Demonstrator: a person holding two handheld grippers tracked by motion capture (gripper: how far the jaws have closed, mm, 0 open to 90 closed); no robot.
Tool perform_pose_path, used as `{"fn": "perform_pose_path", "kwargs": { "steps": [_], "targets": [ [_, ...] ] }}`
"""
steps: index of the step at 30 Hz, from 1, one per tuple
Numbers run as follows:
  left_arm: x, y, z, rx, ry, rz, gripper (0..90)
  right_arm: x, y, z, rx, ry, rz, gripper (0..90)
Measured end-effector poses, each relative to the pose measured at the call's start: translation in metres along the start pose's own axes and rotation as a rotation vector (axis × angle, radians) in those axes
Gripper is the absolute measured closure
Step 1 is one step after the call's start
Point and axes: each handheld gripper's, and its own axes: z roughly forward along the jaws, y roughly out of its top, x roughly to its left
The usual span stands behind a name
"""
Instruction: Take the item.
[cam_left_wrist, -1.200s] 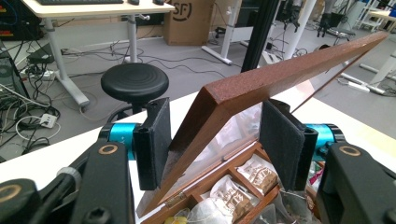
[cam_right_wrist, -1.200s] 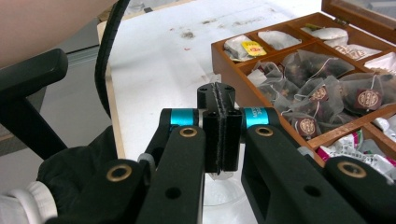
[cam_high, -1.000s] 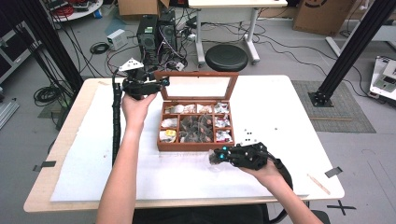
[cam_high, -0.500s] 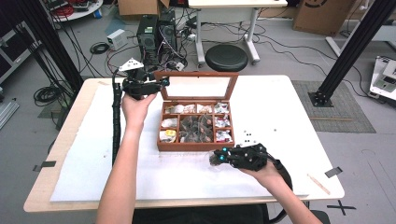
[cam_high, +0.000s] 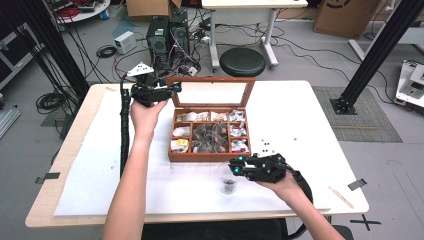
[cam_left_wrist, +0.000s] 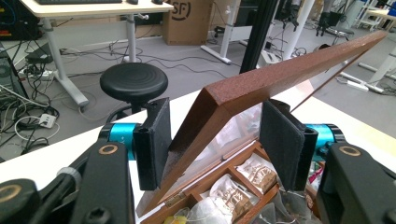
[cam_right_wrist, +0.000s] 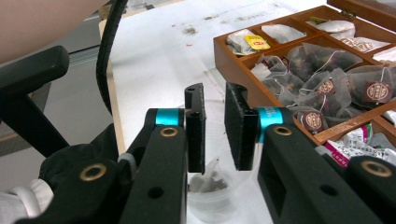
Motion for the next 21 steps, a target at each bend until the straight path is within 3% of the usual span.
{"fn": "perform_pose_path", "kwargs": {
  "steps": [21],
  "targets": [
    [0.000, 0.000, 0.000, -0.002, -0.004, -0.001, 44.0, -0.013, 0.008, -0.015, -0.081, -0.048, 0.027, 57.0]
  ]
}}
